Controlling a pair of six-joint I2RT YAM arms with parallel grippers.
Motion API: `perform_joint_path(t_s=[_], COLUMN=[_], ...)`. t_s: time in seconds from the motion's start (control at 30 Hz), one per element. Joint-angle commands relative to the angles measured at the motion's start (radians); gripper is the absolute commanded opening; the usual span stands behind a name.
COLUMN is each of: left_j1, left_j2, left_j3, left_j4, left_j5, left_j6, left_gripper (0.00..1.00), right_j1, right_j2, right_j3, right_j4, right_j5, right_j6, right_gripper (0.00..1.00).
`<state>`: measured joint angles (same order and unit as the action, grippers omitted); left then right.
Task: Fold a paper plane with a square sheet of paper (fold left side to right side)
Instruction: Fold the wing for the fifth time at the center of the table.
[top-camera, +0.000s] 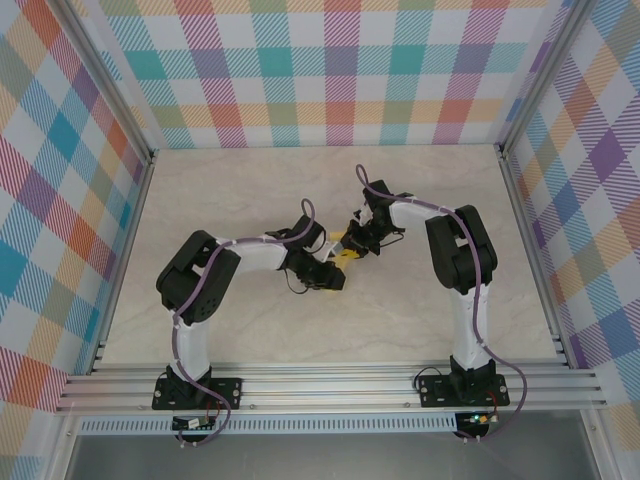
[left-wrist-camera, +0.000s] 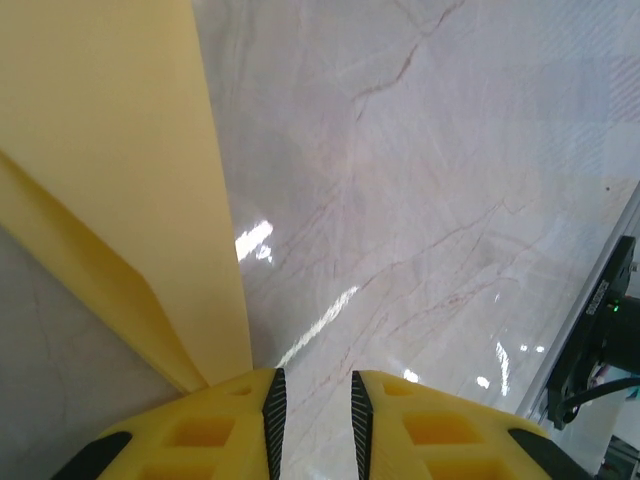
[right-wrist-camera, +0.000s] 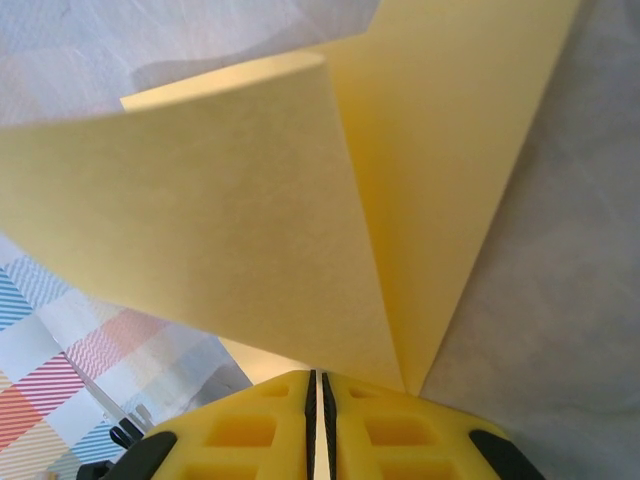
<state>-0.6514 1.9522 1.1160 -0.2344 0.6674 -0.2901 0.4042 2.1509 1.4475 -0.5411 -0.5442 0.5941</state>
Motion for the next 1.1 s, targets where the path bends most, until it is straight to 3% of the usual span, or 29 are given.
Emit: perform_joint_path(t_s=[0.0,0.23,0.47,1.07], left_j1=[-0.032,-0.034,0.035,0.031], left_j2=[-0.028,-0.072,-0.184,0.020], left_j3=[-0.043,-0.057,-0.035,0.059], left_j4=[-0.142,-0.120,0.001,0.010], left_j5=[0.053,0.063,0.064,-0.005], left_j6=[0.019,0.007,-0.089,-0.087], left_gripper=[0.26,0.26,0.27,0.26], right_j1=[-0.002,-0.002,-0.001,-0.002], right_j2=[0.049,0.048,0.047,0.044], right_j3=[0.001,0.002,0.001,-0.002], right_j4=[-0.026,-0.027,-0.026,0.003], right_j5=[0.064,0.063,0.063,0.040], right_j6=[-0.010,-0.013,-0.014,-0.003], right_gripper=[0.12,0.13,0.13,0.12])
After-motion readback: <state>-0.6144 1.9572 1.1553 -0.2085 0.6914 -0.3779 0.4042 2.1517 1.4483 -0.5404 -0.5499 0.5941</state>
